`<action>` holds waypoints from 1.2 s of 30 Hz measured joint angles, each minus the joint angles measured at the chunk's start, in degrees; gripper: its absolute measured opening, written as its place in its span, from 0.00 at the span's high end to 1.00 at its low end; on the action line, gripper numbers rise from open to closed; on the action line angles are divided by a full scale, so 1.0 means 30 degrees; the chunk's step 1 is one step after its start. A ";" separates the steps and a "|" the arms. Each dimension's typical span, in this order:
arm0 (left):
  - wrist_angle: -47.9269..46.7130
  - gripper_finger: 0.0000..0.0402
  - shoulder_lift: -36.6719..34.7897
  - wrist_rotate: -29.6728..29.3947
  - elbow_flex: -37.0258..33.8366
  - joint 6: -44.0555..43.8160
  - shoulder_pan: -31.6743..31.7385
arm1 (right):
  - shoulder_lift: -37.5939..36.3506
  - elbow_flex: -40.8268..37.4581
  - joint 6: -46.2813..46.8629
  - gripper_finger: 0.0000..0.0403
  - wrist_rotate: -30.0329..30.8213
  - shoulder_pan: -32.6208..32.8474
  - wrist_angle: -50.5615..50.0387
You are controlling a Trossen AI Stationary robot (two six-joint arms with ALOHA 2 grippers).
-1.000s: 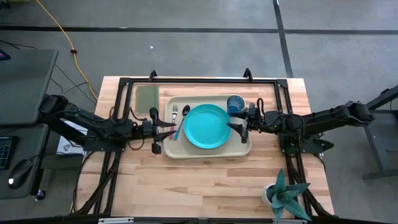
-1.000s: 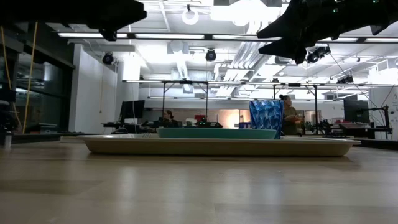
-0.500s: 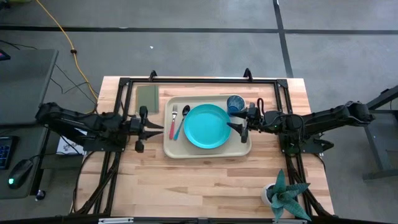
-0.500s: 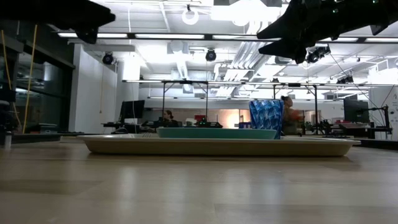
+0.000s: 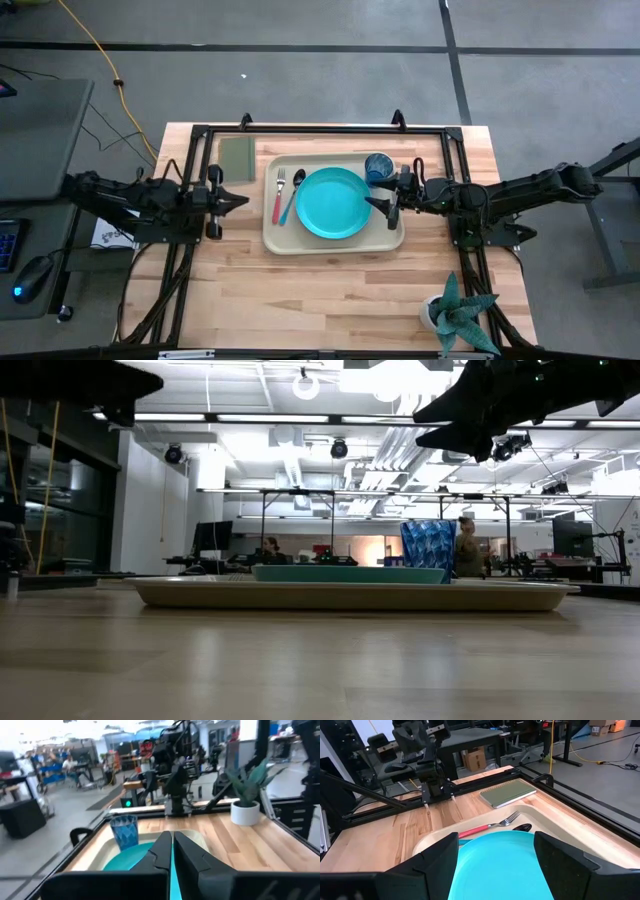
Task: Pick and place plate/cup/fork/spoon on tray
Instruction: Return to Home Position
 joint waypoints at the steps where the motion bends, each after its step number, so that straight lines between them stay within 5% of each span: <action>1: 0.0318 1.00 -0.0340 0.0206 -0.0416 0.0151 0.0000 | 0.0000 0.0000 0.0000 0.37 0.0000 0.0000 0.0000; 12: 0.0597 1.00 -0.4655 0.1838 -0.3468 -0.0803 0.0829 | 0.0007 0.0000 -0.0095 0.37 0.0000 0.0000 -0.0125; 28: 0.1200 1.00 -0.3923 0.3986 -0.5039 -0.1494 0.1301 | 0.0007 0.0000 0.0137 0.37 -0.0242 0.0000 -0.1944; 36: 0.1461 1.00 -0.3783 0.2202 -0.5039 -0.0896 0.1989 | -0.1178 0.0000 -0.0605 0.42 0.0082 0.0000 -0.2735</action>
